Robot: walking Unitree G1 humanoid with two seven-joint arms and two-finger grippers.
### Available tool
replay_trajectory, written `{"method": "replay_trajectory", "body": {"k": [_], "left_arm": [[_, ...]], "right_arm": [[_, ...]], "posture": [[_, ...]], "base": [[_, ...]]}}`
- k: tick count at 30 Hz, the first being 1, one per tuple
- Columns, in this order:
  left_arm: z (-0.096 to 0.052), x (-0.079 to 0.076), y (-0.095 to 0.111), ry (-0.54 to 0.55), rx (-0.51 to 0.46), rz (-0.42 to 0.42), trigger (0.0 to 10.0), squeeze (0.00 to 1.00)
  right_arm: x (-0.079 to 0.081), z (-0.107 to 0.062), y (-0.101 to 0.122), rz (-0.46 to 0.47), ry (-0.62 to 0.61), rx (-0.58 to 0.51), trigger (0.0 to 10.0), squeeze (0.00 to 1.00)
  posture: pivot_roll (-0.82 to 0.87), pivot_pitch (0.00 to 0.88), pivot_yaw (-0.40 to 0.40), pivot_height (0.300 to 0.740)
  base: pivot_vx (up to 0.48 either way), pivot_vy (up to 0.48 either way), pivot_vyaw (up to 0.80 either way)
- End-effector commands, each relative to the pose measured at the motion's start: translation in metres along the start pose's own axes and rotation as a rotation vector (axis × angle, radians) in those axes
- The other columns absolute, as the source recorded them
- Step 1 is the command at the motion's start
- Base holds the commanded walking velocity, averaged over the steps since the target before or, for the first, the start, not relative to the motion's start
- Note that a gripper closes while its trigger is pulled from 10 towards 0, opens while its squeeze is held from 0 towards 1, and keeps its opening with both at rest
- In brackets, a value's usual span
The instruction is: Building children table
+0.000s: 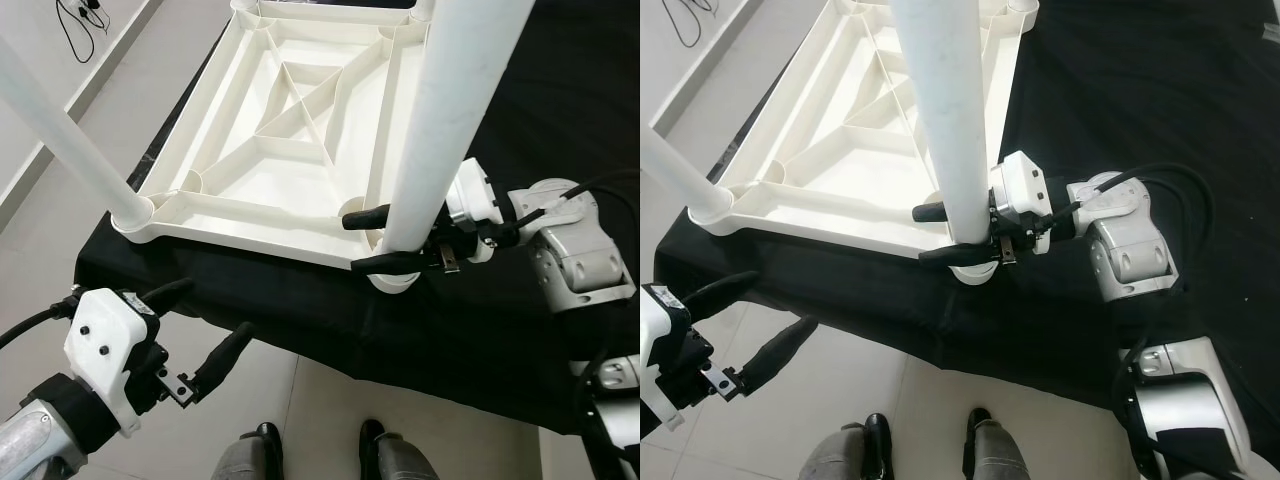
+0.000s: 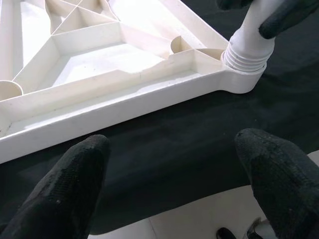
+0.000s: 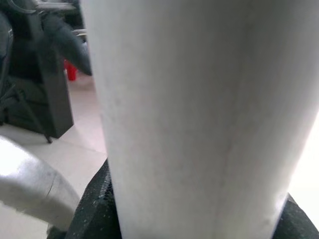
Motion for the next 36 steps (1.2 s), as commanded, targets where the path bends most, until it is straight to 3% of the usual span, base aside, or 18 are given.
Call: {"method": "replay_trajectory", "body": {"k": [1, 15, 24, 30, 33, 36], "left_arm": [[-0.001, -0.004, 0.0, -0.022, 0.009, 0.007, 10.0, 0.0], [0.0, -0.005, -0.002, -0.023, 0.008, 0.002, 10.0, 0.0], [0.001, -0.005, -0.001, -0.022, 0.005, 0.003, 10.0, 0.0], [0.001, -0.004, -0.001, -0.019, 0.004, 0.005, 10.0, 0.0], [0.001, -0.004, -0.001, -0.018, 0.004, 0.005, 10.0, 0.0], [0.0, -0.004, -0.001, -0.016, 0.005, 0.007, 10.0, 0.0]], "right_arm": [[0.014, 0.004, -0.043, 0.212, -0.04, 0.097, 10.0, 0.0], [0.013, 0.002, -0.06, 0.292, -0.336, 0.196, 10.0, 0.0], [0.007, 0.0, -0.054, 0.282, -0.402, 0.166, 10.0, 0.0], [0.007, -0.001, -0.051, 0.265, -0.378, 0.137, 10.0, 0.0], [0.007, -0.001, -0.052, 0.272, -0.373, 0.152, 10.0, 0.0], [0.004, 0.001, -0.061, 0.308, -0.462, 0.241, 10.0, 0.0]], "posture": [[0.08, 0.374, 0.018, 0.74], [0.06, 0.363, 0.008, 0.74], [0.06, 0.362, 0.007, 0.74], [0.06, 0.363, 0.008, 0.74], [0.06, 0.363, 0.008, 0.74], [0.06, 0.369, 0.002, 0.74]], "base": [[0.0, 0.0, 0.0], [0.0, 0.0, 0.0], [0.0, 0.0, 0.0], [0.0, 0.0, 0.0], [0.0, 0.0, 0.0], [0.0, 0.0, 0.0]]}}
Point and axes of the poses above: a point about 5 cm out from each wrist's last joint towards the gripper, its own z axis pointing out of the wrist towards the gripper, its own y axis along the axis of the wrist's last joint, x = y × z, the point moved 1 cm from there along z, pointing out of the wrist towards the gripper, and after that the axes turned 4 degrees about -z, right-handed, at the moved point
